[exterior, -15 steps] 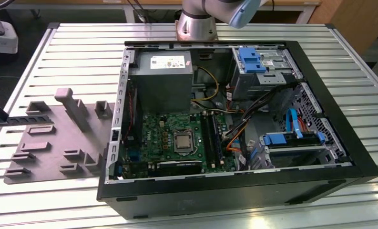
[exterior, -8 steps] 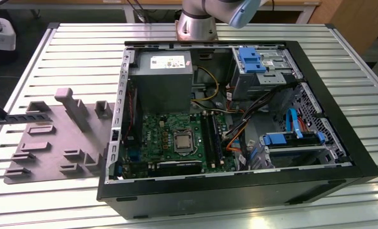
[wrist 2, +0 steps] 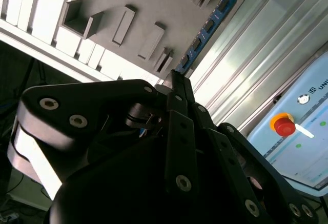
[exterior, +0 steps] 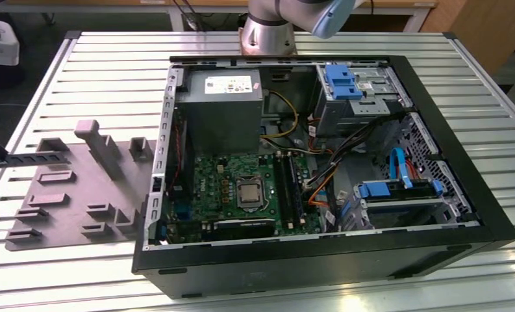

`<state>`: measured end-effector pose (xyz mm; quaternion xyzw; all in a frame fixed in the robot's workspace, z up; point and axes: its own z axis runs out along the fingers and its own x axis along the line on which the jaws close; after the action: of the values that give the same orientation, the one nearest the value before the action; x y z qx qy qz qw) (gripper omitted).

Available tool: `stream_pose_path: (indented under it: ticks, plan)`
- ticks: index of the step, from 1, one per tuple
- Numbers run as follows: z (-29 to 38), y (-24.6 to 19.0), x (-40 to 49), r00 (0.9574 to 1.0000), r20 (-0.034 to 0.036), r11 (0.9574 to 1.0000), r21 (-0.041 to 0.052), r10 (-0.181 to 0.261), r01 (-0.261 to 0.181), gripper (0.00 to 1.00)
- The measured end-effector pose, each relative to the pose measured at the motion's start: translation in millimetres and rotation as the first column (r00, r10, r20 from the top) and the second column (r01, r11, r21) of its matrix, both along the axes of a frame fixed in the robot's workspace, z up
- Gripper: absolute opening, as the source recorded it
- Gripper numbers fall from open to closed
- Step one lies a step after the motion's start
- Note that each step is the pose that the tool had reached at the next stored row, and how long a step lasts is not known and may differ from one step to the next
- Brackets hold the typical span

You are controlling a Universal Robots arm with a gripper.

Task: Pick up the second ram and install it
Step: 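Pick up the second ram and move it above second insertion slot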

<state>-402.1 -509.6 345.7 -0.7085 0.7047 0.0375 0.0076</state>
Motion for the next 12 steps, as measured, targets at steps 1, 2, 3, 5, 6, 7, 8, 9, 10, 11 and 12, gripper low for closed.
stream_pose_path:
  ticks: [1, 2, 3, 5, 6, 7, 8, 9, 10, 11, 12]
  plan:
    - [0.4, 0.0, 0.0, 1.0, 0.0, 1.0, 0.0003, 0.0, 0.0, 0.12]
    - [0.7, 0.0, 0.0, 1.0, 0.0002, 1.0, 0.001, 0.0, 0.0, 0.12]
    - [1.1, 0.0, 0.0, 1.0, 0.0001, 1.0, 0.0012, 0.0, 0.0, 0.12]
    - [1.6, 0.0, 0.0, 1.0, 0.0001, 1.0, 0.0017, 0.0, 0.0, 0.12]
    - [1.8, 0.0, 0.0, 1.0, 0.0002, 1.0, 0.0018, 0.0, 0.0, 0.12]
    - [2.0, 0.0, 0.0, 1.0, 0.0001, 1.0, 0.0018, 0.0, 0.0, 0.12]
    - [2.2, 0.0, 0.0, 1.0, 0.0, 1.0, 0.0017, 0.0, 0.0, 0.12]
    - [2.4, 0.0, 0.0, 1.0, 0.0001, 1.0, 0.0019, 0.0, 0.0, 0.12]
    - [2.7, 0.0, 0.0, 1.0, 0.0, 1.0, 0.0019, 0.0, 0.0, 0.12]
    - [2.8, 0.0, 0.0, 1.0, 0.0, 1.0, 0.0021, 0.0, 0.0, 0.12]
    - [3.1, 0.0, 0.0, 1.0, 0.0, 1.0, 0.0022, 0.0, 0.0, 0.12]
